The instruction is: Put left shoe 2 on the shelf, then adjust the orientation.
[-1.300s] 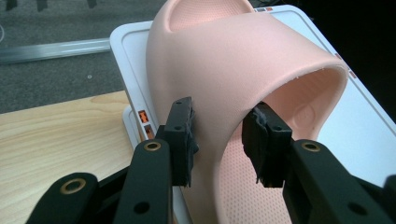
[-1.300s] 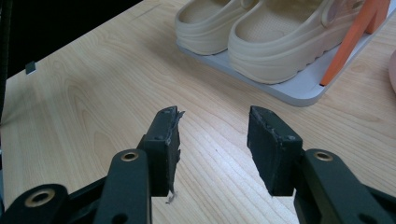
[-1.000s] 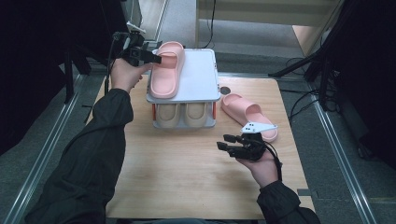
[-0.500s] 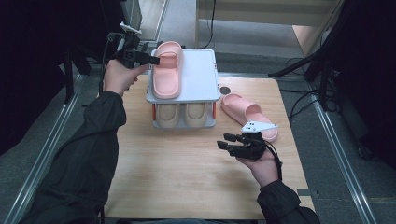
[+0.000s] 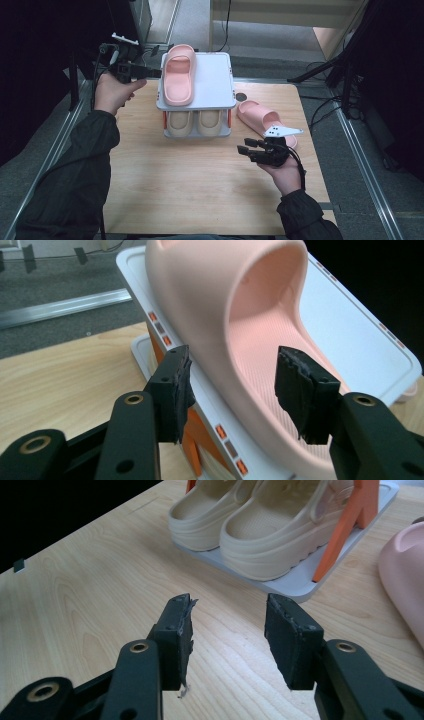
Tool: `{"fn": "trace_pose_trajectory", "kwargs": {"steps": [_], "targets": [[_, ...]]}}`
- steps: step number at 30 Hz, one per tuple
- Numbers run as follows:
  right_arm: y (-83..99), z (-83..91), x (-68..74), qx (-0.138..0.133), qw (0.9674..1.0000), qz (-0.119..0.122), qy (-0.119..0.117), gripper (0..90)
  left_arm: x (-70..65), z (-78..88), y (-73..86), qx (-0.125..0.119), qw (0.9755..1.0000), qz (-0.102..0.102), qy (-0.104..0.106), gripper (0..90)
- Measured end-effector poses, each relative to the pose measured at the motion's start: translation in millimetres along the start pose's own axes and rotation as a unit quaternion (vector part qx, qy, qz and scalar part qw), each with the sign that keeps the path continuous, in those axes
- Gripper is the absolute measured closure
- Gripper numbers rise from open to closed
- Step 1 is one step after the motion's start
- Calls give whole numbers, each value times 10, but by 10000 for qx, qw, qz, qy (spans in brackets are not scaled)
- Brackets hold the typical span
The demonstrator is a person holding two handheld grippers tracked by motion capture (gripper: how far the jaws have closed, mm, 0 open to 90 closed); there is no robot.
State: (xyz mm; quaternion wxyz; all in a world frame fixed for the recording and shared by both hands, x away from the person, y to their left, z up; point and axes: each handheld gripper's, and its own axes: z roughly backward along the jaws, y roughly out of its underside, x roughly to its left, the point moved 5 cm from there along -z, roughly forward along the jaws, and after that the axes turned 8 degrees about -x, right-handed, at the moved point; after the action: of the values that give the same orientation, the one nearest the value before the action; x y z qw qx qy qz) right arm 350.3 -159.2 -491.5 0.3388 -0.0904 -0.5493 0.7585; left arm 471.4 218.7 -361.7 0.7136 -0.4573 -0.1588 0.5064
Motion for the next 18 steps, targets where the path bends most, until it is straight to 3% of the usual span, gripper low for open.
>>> {"fn": "trace_pose_trajectory", "kwargs": {"steps": [7, 13, 18], "targets": [[-6, -42, -88, 111, 9999, 40, 26, 555, 69, 73, 254, -9, 9999, 110, 48, 480], [2, -81, -256, 289, 9993, -36, 231, 582, 143, 120, 488, -34, 9996, 280, 85, 474], [-37, -59, -378, 195, 9991, -27, 365, 633, 156, 125, 631, -1, 9996, 285, 82, 460]]}}
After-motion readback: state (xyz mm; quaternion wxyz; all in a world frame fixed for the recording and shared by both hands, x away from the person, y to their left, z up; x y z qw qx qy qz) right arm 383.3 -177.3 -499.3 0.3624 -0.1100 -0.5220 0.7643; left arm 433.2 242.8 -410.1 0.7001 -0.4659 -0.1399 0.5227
